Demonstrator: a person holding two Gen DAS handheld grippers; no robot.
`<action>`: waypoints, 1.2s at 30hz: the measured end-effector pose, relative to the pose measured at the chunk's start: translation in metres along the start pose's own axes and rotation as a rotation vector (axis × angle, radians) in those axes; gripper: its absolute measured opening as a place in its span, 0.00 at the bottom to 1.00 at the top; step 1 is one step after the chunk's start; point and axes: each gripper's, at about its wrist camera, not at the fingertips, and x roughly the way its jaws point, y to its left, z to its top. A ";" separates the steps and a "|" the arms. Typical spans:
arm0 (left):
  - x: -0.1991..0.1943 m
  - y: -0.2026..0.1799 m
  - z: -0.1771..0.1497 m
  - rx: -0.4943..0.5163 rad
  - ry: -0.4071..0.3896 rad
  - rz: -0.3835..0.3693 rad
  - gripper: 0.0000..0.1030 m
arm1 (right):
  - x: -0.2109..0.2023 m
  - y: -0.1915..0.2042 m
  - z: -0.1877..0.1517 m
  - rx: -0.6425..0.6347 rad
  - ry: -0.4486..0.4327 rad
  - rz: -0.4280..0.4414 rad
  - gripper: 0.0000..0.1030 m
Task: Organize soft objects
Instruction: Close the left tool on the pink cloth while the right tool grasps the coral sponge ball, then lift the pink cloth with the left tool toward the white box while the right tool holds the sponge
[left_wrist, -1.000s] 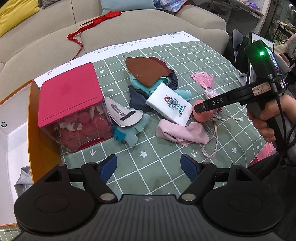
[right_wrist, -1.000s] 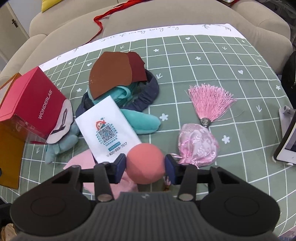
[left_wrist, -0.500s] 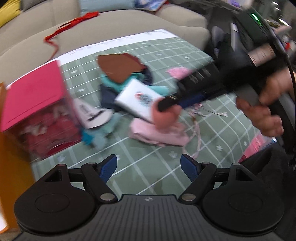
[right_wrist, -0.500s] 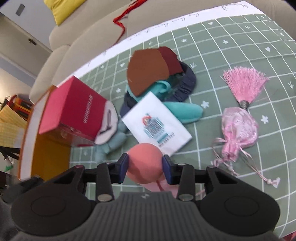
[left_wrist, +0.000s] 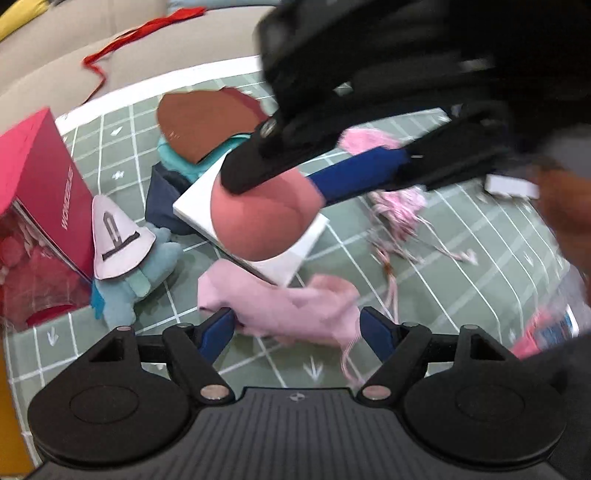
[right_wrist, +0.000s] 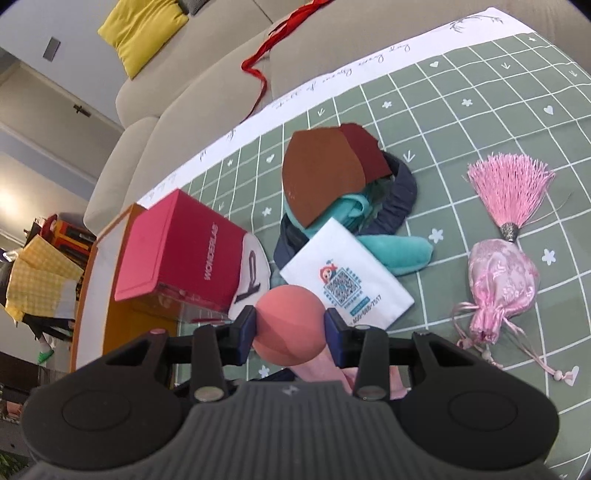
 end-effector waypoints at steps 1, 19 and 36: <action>0.003 0.001 0.002 -0.025 0.003 0.002 0.84 | -0.001 -0.001 0.001 0.004 -0.005 0.002 0.39; 0.006 0.011 -0.006 -0.126 -0.039 0.122 0.13 | -0.012 -0.014 0.007 0.047 -0.028 0.000 0.39; -0.025 0.066 -0.037 -0.129 0.074 0.209 0.12 | 0.015 -0.015 -0.016 -0.094 0.103 -0.299 0.40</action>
